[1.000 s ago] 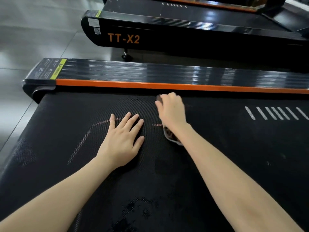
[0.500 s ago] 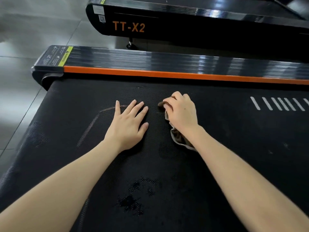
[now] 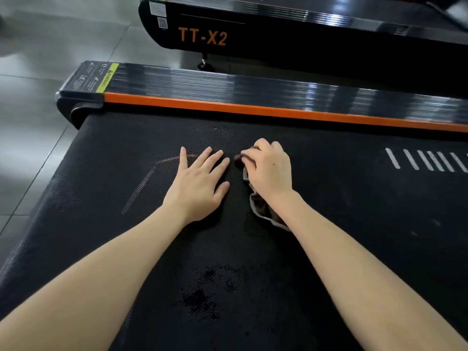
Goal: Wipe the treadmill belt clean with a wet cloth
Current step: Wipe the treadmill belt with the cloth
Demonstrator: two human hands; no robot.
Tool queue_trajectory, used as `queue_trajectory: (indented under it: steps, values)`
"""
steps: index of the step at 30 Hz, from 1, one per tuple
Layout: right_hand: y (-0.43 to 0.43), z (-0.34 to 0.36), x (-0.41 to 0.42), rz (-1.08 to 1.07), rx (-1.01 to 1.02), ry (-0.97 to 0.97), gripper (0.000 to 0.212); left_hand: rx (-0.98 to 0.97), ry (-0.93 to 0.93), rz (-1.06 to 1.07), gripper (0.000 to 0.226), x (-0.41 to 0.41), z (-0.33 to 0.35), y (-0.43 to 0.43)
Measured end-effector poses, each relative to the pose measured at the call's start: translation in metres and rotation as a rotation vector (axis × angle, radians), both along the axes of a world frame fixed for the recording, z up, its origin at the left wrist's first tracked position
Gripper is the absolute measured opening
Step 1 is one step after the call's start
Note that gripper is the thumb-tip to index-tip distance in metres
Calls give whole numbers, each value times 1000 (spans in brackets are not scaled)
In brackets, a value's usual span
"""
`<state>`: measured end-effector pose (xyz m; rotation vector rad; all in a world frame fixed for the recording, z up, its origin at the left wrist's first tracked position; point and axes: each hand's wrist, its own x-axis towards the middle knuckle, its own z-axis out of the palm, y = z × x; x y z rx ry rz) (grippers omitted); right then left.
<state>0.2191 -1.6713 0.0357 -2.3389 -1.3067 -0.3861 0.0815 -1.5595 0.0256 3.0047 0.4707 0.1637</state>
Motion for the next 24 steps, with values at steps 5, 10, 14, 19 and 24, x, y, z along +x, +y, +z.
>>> queue_trajectory:
  steps: [5,10,14,19,24]
  values:
    - [-48,-4,-39,118,13,38,23,-10,0,-2,64,0,1,1]
    - [-61,-2,-32,215,-5,-2,25,21,-2,-8,70,0,-1,0]
    - [-1,-2,15,-117,15,31,17,14,4,-3,57,0,-2,0]
    - [-24,-3,-26,9,37,46,24,-1,-17,-2,56,2,-2,1]
    - [-125,0,-123,281,-54,126,28,-11,-17,9,57,0,-2,1]
